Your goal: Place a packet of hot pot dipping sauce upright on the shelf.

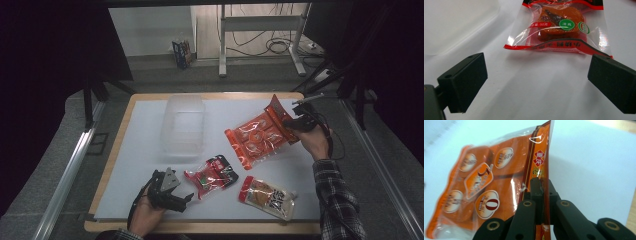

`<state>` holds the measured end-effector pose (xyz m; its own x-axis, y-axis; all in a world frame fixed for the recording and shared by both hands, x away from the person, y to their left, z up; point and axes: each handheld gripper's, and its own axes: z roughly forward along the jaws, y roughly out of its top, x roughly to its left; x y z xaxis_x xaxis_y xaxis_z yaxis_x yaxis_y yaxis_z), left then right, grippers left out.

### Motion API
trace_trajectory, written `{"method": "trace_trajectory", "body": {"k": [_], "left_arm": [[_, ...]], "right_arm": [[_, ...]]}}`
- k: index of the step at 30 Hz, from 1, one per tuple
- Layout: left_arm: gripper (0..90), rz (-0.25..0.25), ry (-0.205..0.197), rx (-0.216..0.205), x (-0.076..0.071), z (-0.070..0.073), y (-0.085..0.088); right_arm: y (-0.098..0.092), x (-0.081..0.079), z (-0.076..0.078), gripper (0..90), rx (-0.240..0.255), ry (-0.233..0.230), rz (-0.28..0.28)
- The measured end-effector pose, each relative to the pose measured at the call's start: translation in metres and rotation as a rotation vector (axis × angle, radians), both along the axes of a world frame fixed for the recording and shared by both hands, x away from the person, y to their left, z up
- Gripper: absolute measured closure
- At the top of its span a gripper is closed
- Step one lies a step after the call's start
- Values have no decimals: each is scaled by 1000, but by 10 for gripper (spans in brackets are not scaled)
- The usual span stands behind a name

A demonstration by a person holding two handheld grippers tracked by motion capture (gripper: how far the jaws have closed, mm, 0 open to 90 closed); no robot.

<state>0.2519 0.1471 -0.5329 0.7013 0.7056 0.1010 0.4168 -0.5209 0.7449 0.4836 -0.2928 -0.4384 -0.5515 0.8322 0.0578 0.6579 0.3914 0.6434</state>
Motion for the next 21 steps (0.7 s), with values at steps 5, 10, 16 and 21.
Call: {"method": "trace_trajectory", "body": {"k": [5, 10, 16, 21], "left_arm": [[26, 1, -3, -1, 0, 0, 0], [26, 6, -3, -12, 0, 1, 1], [26, 5, -17, -39, -1, 4, 3], [26, 6, -19, -43, -2, 4, 4]], "right_arm": [[9, -8, 23, 884, 4, -37, 29], [19, -15, 41, 884, 27, -63, 53], [31, -21, 61, 885, 43, -79, 92], [42, -26, 75, 885, 81, -88, 123]]}}
